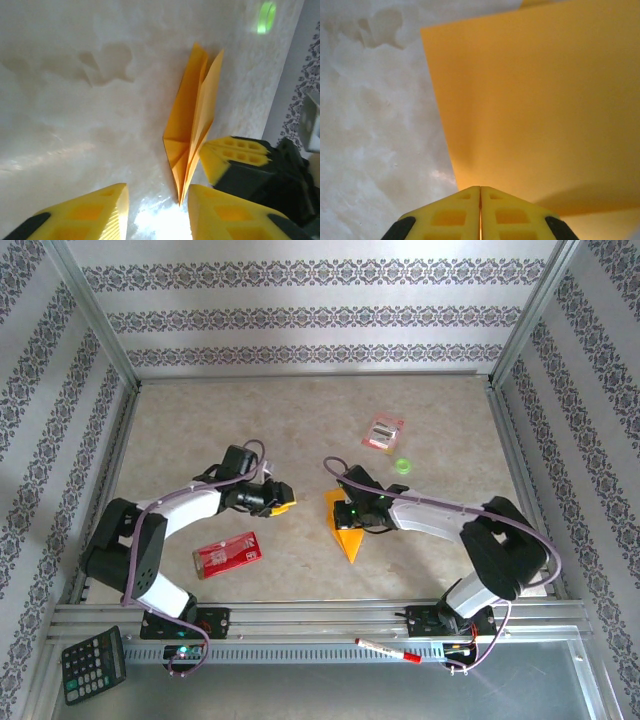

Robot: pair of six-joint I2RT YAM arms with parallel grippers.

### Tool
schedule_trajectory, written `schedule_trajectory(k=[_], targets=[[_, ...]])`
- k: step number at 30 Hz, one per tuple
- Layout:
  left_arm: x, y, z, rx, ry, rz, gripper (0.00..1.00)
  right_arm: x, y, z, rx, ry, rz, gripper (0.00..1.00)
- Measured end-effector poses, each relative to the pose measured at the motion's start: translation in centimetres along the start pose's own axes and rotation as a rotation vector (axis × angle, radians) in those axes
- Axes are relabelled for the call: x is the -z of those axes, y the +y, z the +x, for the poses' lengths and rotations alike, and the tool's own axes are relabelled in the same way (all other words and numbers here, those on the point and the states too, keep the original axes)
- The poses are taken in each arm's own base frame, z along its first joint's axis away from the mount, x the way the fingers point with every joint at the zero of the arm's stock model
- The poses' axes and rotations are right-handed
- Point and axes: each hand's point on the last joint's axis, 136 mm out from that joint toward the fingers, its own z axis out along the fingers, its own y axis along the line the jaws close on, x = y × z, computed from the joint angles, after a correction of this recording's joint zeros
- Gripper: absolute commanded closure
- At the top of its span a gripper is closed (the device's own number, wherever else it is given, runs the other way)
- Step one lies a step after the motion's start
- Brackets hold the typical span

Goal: Fold a paper plane with a square sheet of paper (pick it up from the middle)
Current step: Turn over the paper at the center of the table, then move the paper to the center of the table.

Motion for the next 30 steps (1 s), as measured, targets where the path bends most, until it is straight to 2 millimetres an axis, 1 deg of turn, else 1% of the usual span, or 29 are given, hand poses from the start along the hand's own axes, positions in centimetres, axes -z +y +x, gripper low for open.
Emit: schedule_trajectory(k=[2, 4, 8, 14, 17, 19, 21, 22, 25, 28, 30], targets=[[-0.9, 0.1, 0.7, 0.007, 0.035, -0.006, 0.75, -1.0, -0.1, 0.5, -0.022, 0.018, -0.012, 0.97], [-1.6, 0.4, 1.0, 0.022, 0.056, -0.014, 0.78, -1.8, -0.3, 0.9, -0.047, 0.029, -0.012, 0.98], [-2.3, 0.8, 1.0, 0.040, 0.073, -0.021, 0.82, -2.4, 0.3, 0.2, -0.092, -0.002, -0.036, 1.00], [-3.5, -0.9, 0.0, 0.021, 0.101, 0.016, 0.83, -3.2, 1.9, -0.2, -0.190, -0.070, -0.069, 1.00], [-4.0, -1.2, -0.8, 0.019, 0.098, 0.017, 0.84, -3.5, 2.8, -0.6, -0.255, -0.106, -0.091, 0.97], [-4.3, -1.1, -1.1, 0.020, 0.097, 0.017, 0.86, -3.4, 3.0, -1.1, -0.296, -0.133, -0.102, 0.97], [-4.6, -1.0, -1.1, 0.032, 0.099, 0.015, 0.86, -2.9, 3.0, -1.4, -0.314, -0.159, -0.113, 0.94], [-4.7, -1.0, -1.0, 0.032, 0.101, 0.014, 0.86, -2.3, 2.8, -1.7, -0.325, -0.176, -0.119, 0.92], [-5.5, -1.5, 0.0, 0.014, 0.128, 0.012, 0.88, 0.5, 1.8, -2.9, -0.340, -0.241, -0.146, 0.86], [-6.8, -1.9, 1.0, -0.003, 0.166, 0.006, 0.91, 3.5, 0.0, -4.8, -0.350, -0.319, -0.155, 0.80], [-7.5, -2.0, 1.1, -0.007, 0.183, 0.002, 0.92, 4.9, -1.7, -5.5, -0.358, -0.351, -0.142, 0.77]])
